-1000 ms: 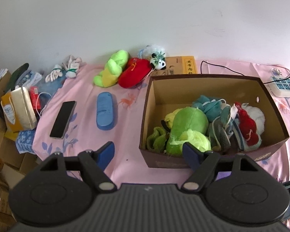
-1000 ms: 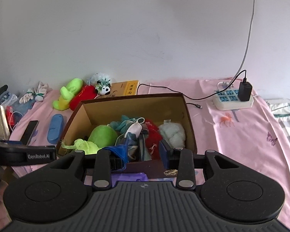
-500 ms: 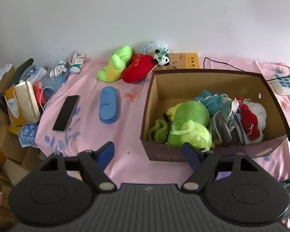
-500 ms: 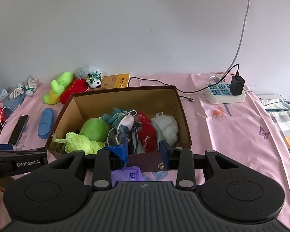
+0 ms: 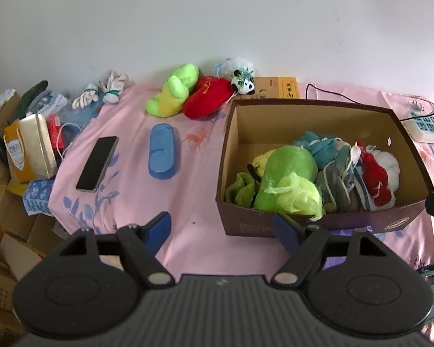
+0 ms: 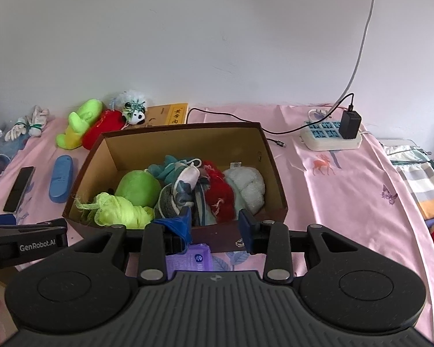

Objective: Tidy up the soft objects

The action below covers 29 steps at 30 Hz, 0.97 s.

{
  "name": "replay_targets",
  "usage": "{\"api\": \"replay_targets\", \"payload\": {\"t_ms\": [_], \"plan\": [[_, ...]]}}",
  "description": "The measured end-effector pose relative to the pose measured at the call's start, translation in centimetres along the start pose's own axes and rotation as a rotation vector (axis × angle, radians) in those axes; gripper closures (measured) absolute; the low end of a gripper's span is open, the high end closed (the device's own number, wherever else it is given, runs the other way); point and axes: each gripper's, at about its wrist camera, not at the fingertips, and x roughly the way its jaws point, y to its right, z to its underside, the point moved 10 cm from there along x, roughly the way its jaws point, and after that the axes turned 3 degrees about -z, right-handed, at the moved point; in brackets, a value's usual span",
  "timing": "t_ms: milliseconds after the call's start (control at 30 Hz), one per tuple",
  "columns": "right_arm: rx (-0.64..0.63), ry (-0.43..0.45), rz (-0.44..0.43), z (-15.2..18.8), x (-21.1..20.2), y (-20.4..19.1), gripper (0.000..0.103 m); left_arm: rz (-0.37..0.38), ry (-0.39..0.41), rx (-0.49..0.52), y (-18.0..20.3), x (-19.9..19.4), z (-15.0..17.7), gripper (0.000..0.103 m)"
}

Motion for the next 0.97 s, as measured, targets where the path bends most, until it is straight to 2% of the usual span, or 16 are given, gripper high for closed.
{"api": "replay_targets", "payload": {"t_ms": [167, 600, 967], "plan": [[0.003, -0.018, 0.042, 0.3, 0.5, 0.3, 0.084, 0.024, 0.005, 0.003, 0.2, 0.3, -0.1, 0.023], [0.012, -0.025, 0.038, 0.1, 0.8, 0.9, 0.084, 0.074, 0.014, 0.045, 2.3, 0.8, -0.7, 0.023], [0.012, -0.016, 0.028, 0.5, 0.7, 1.6, 0.084, 0.091, 0.014, 0.042, 3.3, 0.8, -0.5, 0.023]]}}
